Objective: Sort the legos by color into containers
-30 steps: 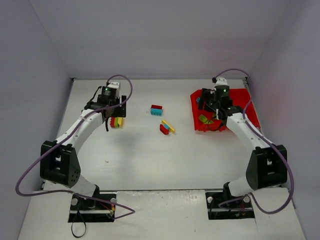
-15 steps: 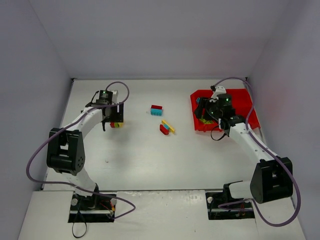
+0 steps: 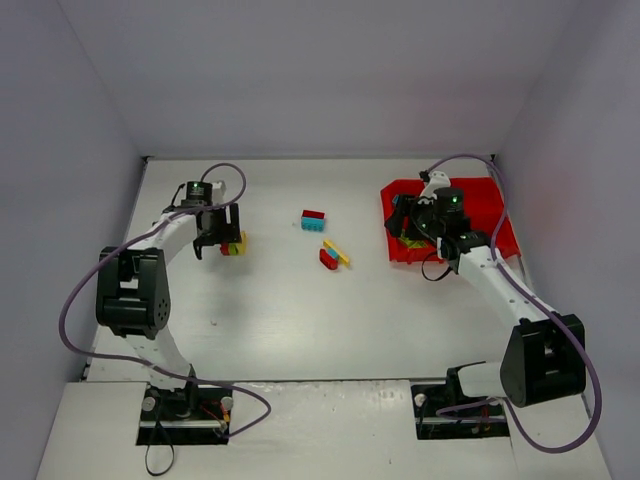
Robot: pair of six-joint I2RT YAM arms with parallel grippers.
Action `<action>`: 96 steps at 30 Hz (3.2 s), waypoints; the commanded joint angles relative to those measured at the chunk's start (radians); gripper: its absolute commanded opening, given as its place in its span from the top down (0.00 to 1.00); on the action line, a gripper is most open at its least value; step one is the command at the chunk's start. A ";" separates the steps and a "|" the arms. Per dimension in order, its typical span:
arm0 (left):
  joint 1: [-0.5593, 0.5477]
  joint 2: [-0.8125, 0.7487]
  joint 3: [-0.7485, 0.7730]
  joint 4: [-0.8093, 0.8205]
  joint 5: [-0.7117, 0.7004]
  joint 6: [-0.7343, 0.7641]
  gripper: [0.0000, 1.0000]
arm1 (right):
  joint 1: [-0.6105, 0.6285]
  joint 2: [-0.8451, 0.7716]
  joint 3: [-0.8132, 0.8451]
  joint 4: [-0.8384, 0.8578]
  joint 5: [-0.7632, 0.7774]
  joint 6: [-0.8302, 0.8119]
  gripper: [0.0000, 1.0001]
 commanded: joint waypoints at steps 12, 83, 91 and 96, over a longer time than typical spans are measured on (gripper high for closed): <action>-0.016 0.082 0.084 0.068 0.073 -0.025 0.29 | 0.014 0.009 0.001 0.064 -0.055 0.005 0.40; -0.493 -0.591 -0.219 0.522 0.109 -0.039 0.17 | 0.358 0.058 0.073 0.521 -0.277 0.398 1.00; -0.447 -0.625 -0.180 0.424 0.153 -0.037 0.14 | 0.278 0.051 0.070 0.460 -0.397 0.298 1.00; -0.346 -0.633 -0.168 0.390 0.384 0.026 0.14 | 0.212 0.058 0.085 0.409 -0.532 0.168 1.00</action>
